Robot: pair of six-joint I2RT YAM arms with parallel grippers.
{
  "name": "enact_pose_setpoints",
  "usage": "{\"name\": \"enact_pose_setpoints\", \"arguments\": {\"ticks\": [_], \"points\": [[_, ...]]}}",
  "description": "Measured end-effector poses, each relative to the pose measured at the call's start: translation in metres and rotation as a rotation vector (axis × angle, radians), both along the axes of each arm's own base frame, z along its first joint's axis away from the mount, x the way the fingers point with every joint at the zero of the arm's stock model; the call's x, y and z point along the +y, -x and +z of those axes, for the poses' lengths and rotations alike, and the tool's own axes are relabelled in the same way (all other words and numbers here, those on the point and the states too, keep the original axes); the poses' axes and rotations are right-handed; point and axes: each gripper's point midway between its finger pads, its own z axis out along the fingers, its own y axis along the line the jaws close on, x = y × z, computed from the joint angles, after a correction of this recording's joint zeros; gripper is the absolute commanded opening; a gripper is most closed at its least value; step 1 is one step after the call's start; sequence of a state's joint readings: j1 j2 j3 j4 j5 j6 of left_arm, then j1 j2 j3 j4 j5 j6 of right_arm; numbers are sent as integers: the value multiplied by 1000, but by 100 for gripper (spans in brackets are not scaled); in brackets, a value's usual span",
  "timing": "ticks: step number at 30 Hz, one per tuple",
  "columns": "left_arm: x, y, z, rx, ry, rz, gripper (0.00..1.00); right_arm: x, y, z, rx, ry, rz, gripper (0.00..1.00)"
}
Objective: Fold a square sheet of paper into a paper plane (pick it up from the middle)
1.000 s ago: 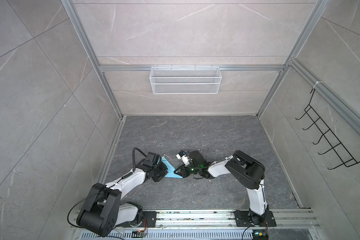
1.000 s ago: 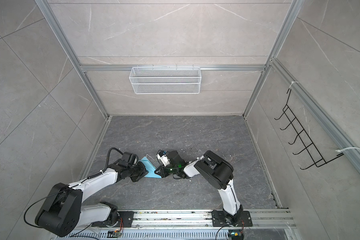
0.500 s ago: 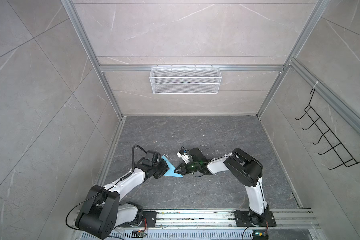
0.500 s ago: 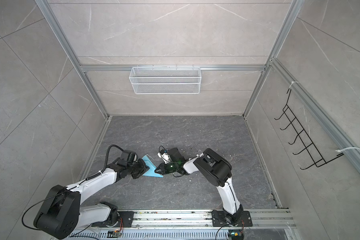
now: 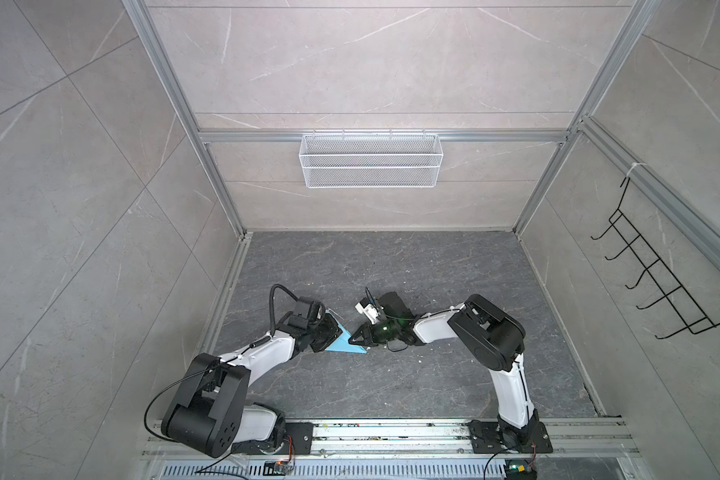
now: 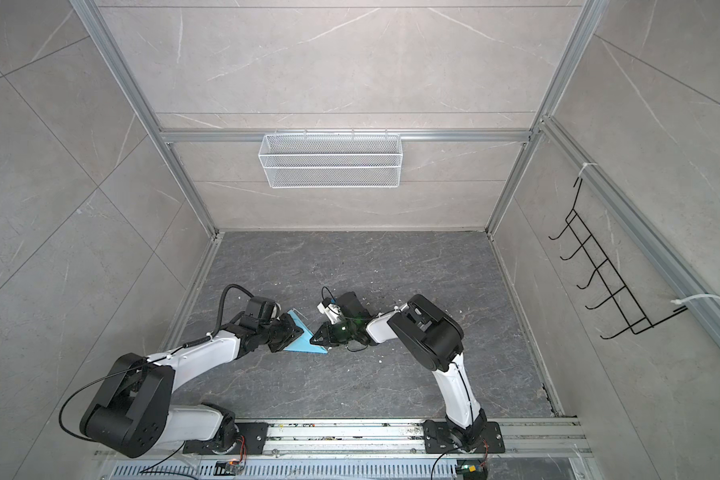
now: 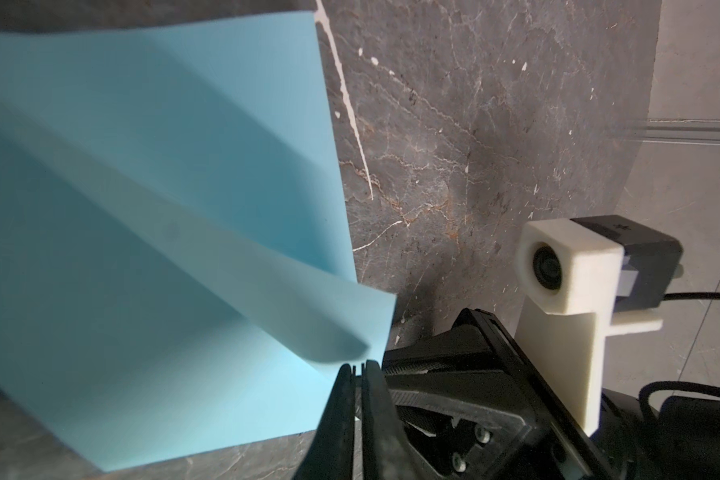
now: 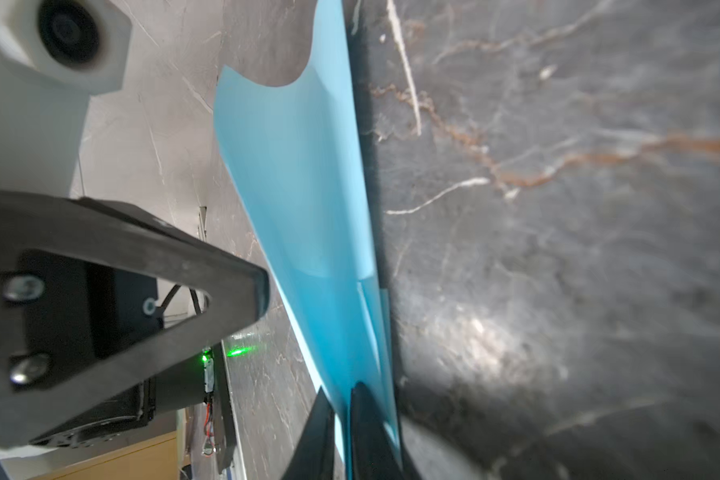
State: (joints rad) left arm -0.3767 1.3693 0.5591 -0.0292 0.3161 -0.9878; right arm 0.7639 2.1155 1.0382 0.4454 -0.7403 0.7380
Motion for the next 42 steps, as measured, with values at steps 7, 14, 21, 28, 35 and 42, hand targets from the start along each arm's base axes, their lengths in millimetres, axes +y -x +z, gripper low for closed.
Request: {"name": "enact_pose_setpoints", "arguments": {"ticks": [7, 14, 21, 28, 35, 42], "points": [[0, -4, -6, 0, -2, 0, 11, 0, -1, 0, 37, 4, -5, 17], [4, -6, -13, 19, -10, 13, 10, 0, -1, 1, 52, 7, -2, 21], [6, -6, -16, 29, -13, 19, 10, 0, -2, 0, 63, 20, 6, 19], [5, -5, -21, 46, -16, 17, 10, 0, -1, -1, 69, 27, 14, 19], [4, -8, -20, 44, -13, 15, 10, 0, -1, -1, 78, 33, 17, 19], [4, -9, -21, 44, -14, 13, 10, 0, -2, -2, 79, 39, 17, 18]]}}
